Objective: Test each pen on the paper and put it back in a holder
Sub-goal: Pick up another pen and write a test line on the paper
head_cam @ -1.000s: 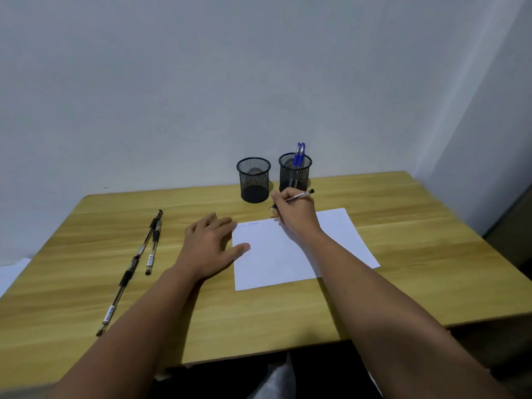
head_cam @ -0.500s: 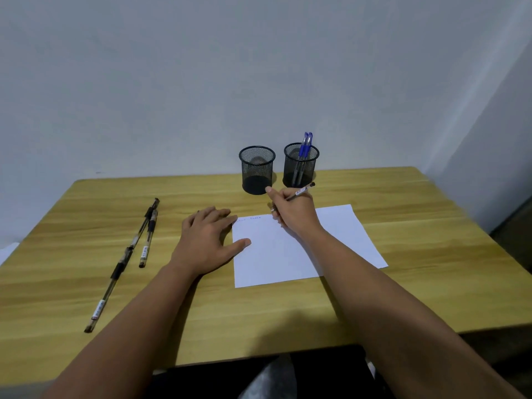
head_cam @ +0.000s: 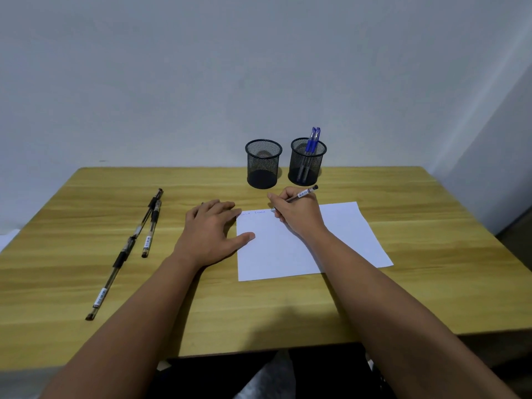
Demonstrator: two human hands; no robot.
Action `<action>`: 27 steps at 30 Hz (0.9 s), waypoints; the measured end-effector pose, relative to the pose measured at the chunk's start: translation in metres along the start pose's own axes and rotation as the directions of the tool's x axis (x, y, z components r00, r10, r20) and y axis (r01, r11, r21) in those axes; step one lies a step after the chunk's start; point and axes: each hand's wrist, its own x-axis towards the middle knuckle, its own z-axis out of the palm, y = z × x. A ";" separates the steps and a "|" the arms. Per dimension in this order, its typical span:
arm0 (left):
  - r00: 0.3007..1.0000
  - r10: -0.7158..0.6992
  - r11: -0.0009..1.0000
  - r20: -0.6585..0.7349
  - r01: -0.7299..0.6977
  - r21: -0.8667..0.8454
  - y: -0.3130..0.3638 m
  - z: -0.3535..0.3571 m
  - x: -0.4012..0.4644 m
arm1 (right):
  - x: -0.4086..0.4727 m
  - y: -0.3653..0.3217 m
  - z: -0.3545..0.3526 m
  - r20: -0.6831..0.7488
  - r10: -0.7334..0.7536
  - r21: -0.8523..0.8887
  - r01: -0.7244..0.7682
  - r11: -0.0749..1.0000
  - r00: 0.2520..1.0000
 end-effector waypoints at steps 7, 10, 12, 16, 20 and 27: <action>1.000 -0.006 1.000 0.016 0.006 0.004 0.000 0.000 0.001 | 0.001 0.002 0.002 0.015 0.003 -0.069 -0.002 0.998 1.000; 1.000 -0.011 1.000 0.008 0.011 -0.011 0.000 0.000 0.000 | 0.000 0.002 0.003 0.011 0.000 -0.104 0.001 0.995 1.000; 1.000 -0.008 1.000 0.005 0.008 -0.012 0.000 0.000 0.000 | 0.001 0.004 0.003 -0.007 0.008 -0.097 -0.009 0.995 1.000; 1.000 -0.008 1.000 0.005 0.008 -0.013 0.000 0.000 0.000 | 0.002 0.003 0.002 -0.019 -0.002 -0.113 0.000 0.994 1.000; 1.000 -0.009 1.000 0.014 0.009 -0.010 0.000 -0.001 0.000 | 0.002 0.005 0.003 -0.004 -0.004 -0.175 0.003 0.985 1.000; 1.000 -0.010 1.000 0.009 0.010 -0.017 0.001 -0.001 0.000 | 0.002 0.006 0.003 -0.034 -0.021 -0.184 0.014 0.983 0.999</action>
